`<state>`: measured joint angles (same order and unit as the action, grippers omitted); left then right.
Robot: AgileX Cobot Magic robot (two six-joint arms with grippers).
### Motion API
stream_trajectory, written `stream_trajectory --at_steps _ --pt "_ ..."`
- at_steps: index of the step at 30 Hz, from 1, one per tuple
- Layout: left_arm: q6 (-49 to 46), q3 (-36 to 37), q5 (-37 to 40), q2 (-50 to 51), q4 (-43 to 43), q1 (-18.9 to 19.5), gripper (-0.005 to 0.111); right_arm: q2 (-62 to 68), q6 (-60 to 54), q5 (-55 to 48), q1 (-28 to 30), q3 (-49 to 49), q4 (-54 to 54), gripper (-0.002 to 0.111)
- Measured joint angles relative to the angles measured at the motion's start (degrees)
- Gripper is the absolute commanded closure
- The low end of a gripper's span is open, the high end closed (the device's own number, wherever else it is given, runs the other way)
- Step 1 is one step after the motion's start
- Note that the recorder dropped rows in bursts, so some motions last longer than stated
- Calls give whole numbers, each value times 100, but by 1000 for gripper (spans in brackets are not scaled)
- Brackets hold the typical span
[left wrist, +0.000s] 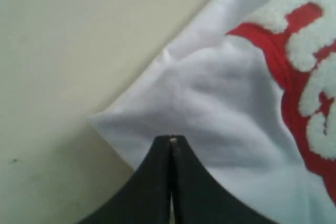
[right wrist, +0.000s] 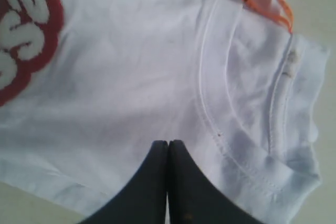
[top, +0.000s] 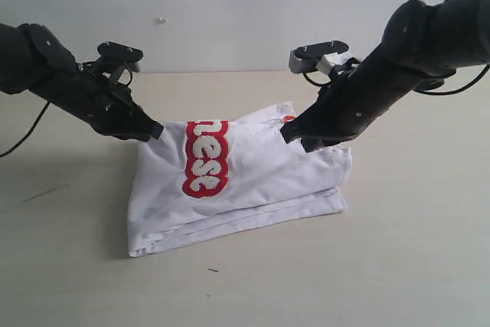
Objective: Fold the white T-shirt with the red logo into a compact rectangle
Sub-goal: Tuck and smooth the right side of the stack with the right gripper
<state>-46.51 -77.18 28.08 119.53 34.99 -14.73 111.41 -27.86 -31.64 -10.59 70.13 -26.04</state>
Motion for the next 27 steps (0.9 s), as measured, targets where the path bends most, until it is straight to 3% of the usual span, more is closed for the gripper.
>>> stream_trajectory --at_steps 10,27 --pt "202 0 -127 471 232 -23 107 538 553 133 0 -149 537 108" --pt "200 2 -987 480 509 -23 107 207 364 1168 -286 -1286 76 108"
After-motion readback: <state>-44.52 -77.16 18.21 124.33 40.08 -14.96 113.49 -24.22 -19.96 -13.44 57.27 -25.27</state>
